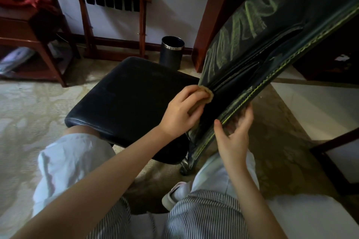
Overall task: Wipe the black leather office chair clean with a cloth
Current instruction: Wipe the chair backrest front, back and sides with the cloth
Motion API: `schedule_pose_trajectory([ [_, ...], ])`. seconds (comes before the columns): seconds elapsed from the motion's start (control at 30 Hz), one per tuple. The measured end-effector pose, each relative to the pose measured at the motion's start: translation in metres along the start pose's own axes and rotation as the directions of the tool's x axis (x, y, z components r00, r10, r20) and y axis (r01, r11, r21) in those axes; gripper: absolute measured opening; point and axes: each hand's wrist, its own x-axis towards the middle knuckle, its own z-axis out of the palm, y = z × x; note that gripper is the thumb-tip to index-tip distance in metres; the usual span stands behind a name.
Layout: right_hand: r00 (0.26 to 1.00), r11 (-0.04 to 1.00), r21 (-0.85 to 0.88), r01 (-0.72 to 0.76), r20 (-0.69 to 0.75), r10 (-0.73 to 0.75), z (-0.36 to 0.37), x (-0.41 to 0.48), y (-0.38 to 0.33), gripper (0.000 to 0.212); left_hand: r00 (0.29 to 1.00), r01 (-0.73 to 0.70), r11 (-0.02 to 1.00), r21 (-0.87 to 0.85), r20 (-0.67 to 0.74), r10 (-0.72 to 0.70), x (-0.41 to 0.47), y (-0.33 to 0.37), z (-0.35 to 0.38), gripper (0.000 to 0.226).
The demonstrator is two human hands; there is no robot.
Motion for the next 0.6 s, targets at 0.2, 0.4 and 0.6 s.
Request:
schedule_pose_trajectory([
  [0.2,0.999,0.998,-0.056,0.015,-0.029,-0.016,0.001,-0.001,-0.001,0.081,0.996,0.093,0.996,0.018,-0.020,-0.092,-0.029,-0.013,0.008,0.023],
  [0.4,1.000,0.999,-0.034,0.007,-0.026,-0.008,0.003,-0.002,-0.002,0.077,0.971,0.176,0.977,0.123,0.143,-0.193,-0.087,-0.038,0.012,0.018],
  [0.6,1.000,0.999,-0.037,-0.003,0.004,0.003,-0.003,-0.001,-0.001,0.082,0.932,0.232,0.953,0.195,0.236,-0.275,-0.113,-0.042,0.009,0.021],
])
